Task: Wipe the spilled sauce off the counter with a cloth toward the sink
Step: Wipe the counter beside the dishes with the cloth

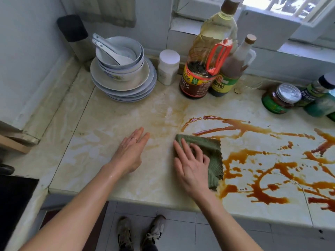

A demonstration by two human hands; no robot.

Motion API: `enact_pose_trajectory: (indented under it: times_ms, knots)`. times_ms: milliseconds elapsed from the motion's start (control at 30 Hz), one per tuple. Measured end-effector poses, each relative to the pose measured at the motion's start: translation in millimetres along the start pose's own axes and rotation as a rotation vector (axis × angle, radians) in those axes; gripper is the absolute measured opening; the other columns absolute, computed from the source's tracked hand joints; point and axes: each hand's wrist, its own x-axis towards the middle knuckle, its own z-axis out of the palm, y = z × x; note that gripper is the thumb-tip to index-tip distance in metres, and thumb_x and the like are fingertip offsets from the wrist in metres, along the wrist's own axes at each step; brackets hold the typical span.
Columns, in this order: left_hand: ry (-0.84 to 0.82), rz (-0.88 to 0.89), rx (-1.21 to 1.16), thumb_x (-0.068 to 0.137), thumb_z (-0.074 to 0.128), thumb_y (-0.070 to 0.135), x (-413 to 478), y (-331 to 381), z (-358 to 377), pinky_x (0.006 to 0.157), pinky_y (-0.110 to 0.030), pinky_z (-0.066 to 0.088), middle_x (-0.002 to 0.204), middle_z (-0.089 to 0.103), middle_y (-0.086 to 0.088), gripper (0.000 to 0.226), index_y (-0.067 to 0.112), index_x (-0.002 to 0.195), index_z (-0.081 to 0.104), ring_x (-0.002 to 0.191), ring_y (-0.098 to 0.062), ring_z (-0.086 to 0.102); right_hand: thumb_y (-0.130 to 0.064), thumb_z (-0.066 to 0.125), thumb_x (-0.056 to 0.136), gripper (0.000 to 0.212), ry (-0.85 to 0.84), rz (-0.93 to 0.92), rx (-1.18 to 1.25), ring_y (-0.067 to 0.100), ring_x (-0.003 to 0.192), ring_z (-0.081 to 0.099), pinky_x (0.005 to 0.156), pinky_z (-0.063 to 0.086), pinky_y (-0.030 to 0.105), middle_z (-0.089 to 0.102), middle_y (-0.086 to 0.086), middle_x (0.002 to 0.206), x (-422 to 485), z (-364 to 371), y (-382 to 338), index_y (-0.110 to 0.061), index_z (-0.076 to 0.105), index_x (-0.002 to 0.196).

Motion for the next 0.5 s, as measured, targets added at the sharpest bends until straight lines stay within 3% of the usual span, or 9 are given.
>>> enact_pose_trajectory:
  times_ms: [100,167,233,333,433,500]
  knots:
    - [0.005,-0.004,-0.018,0.079,0.032,-0.014,2,-3,2,0.118,-0.029,0.001,0.159,-0.010,0.007,0.088,0.030,0.151,0.010,0.146,-0.010,-0.005,-0.017,0.052,0.078,0.063,0.023,-0.125,0.112,0.028,0.112,0.050,0.078,0.046,0.041,0.055,-0.002,0.139,-10,0,-13,-0.027,0.045,0.140]
    - [0.005,-0.001,-0.024,0.079,0.032,-0.015,2,-3,3,0.118,-0.028,0.001,0.159,-0.010,0.007,0.089,0.031,0.151,0.009,0.146,-0.009,-0.005,-0.002,0.053,0.081,0.052,0.073,-0.089,0.281,0.029,0.100,0.055,0.076,0.051,0.042,0.066,0.004,0.117,8,-19,-4,-0.021,0.059,0.128]
    - [0.012,0.008,-0.023,0.079,0.031,-0.016,2,-3,3,0.118,-0.028,0.002,0.159,-0.009,0.008,0.089,0.031,0.151,0.010,0.146,-0.010,-0.005,-0.009,0.057,0.091,0.036,0.032,-0.043,0.387,0.024,0.101,0.053,0.082,0.046,0.038,0.065,0.000,0.105,22,-44,3,-0.022,0.064,0.124]
    - [0.008,0.007,-0.035,0.080,0.030,-0.016,2,-4,1,0.118,-0.028,0.001,0.159,-0.009,0.009,0.089,0.032,0.151,0.009,0.146,-0.009,-0.005,-0.040,0.058,0.093,0.032,-0.050,-0.129,0.376,0.011,0.106,0.043,0.088,0.038,0.035,0.058,-0.017,0.110,25,-65,11,-0.031,0.064,0.123]
    - [0.001,0.001,-0.045,0.080,0.030,-0.016,5,-6,3,0.119,-0.029,0.001,0.159,-0.009,0.009,0.088,0.033,0.151,0.009,0.146,-0.009,-0.005,-0.033,0.064,0.090,0.028,0.174,0.065,0.368,0.014,0.103,0.048,0.087,0.039,0.033,0.062,-0.007,0.114,24,-57,30,-0.025,0.067,0.117]
    - [-0.006,0.003,-0.039,0.081,0.031,-0.015,6,-7,5,0.120,-0.030,0.003,0.159,-0.008,0.008,0.087,0.033,0.151,0.010,0.146,-0.010,-0.005,-0.026,0.074,0.082,0.030,0.186,0.194,0.279,0.018,0.097,0.050,0.084,0.043,0.034,0.058,0.001,0.106,23,-47,41,-0.021,0.067,0.110]
